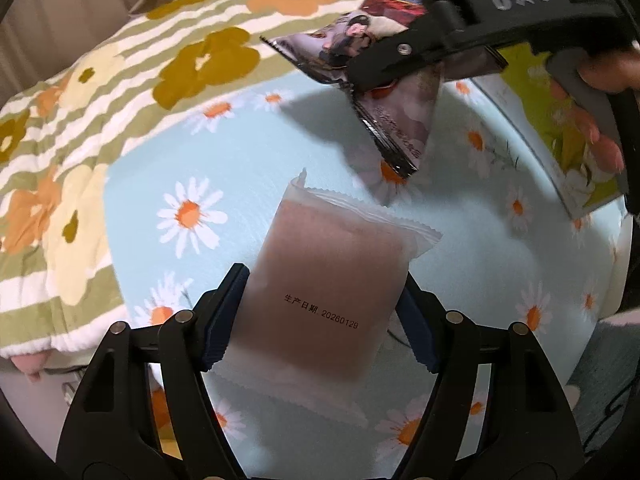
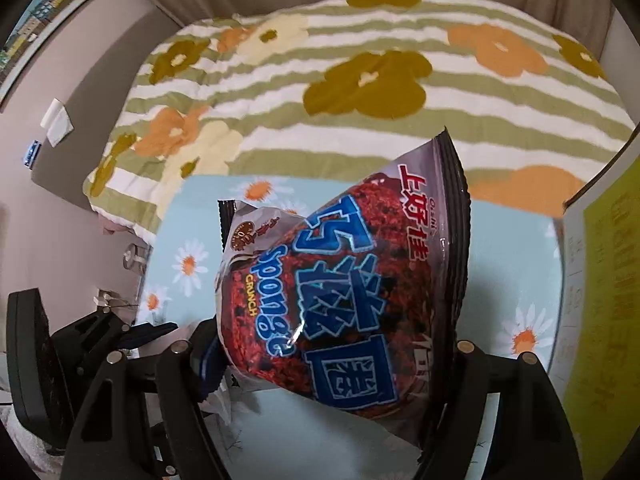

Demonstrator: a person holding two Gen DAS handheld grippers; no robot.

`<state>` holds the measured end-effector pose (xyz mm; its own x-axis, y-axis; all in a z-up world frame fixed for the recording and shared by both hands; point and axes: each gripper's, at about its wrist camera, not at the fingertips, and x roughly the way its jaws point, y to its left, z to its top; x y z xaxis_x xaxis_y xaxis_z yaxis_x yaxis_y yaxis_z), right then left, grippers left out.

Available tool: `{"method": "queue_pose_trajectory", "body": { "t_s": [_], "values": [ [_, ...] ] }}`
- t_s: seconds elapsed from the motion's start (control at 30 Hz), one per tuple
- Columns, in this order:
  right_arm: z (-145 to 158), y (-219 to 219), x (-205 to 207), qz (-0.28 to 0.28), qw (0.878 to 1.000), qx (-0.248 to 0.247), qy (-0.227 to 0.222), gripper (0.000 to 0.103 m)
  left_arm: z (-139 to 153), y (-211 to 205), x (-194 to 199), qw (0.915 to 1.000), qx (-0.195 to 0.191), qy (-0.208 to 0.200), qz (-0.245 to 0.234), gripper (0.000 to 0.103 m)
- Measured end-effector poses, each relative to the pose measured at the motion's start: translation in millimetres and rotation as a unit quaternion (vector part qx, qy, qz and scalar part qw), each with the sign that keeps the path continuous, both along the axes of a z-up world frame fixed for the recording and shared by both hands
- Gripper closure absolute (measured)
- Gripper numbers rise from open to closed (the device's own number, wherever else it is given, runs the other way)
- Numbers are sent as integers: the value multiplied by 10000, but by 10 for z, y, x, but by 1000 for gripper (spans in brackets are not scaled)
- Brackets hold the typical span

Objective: Organize snacks
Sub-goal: 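Carry both packets over the yellow box and release them inside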

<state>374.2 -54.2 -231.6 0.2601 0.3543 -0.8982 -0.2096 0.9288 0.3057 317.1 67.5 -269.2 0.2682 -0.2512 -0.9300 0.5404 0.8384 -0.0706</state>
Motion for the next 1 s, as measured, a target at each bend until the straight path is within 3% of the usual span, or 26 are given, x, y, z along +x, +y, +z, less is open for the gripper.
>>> {"method": "queue_pose_trajectory", "body": {
  "t_s": [0.3,0.6,0.77,1.0],
  "values": [
    [934,-377,-241,-206,9960,322,-806,29,705,-206,90,9985,-43,-534,58,34],
    [1668,-1521,-701,-690,9887,201,-1313,29,1501,-1027,37,9943,-281,-1011,-163,34],
    [1844,-2233,-869,-965,9855,89,-1390,29,1809,-1759,-66,9921,-569,-1089,-249,34],
    [1806,-2943,-903,-964,9866,-14,-1314,29,1778,-2746,-215,9933,-740,-865,-211,34]
  ]
}}
